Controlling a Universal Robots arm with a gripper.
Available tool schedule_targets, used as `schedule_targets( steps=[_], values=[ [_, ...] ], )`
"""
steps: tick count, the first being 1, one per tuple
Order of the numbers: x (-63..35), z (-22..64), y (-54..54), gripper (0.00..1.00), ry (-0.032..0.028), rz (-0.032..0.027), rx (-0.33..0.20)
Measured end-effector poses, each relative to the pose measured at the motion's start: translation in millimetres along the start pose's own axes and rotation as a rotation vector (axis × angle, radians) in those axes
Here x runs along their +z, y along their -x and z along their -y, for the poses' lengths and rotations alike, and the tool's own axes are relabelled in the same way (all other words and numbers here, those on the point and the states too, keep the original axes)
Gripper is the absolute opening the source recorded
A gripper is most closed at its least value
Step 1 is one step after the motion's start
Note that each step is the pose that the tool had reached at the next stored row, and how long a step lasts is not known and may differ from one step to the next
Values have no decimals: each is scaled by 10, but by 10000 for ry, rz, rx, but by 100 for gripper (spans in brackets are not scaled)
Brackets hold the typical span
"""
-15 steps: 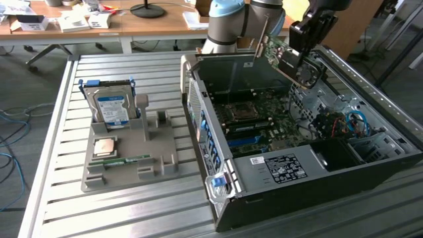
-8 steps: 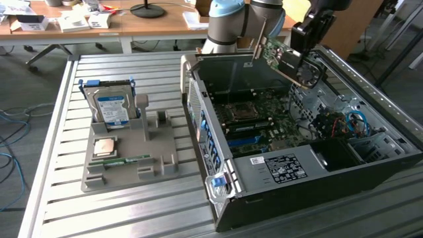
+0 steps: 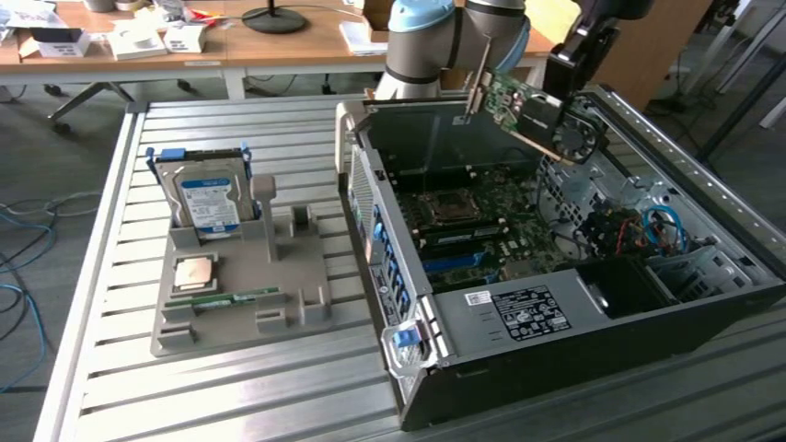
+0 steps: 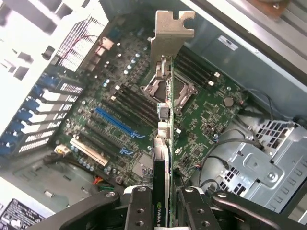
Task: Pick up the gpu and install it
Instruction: 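Insert the gpu into the slot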
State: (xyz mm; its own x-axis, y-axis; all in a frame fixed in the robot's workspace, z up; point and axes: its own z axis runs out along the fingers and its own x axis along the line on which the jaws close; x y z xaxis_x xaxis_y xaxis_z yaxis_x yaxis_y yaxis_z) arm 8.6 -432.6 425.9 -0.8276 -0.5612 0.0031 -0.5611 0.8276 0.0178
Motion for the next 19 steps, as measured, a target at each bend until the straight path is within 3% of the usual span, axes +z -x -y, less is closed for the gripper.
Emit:
schedule_targets(
  steps=[19],
  values=[
    [2,-10,-1,26,-243,-199,-2172]
  ],
)
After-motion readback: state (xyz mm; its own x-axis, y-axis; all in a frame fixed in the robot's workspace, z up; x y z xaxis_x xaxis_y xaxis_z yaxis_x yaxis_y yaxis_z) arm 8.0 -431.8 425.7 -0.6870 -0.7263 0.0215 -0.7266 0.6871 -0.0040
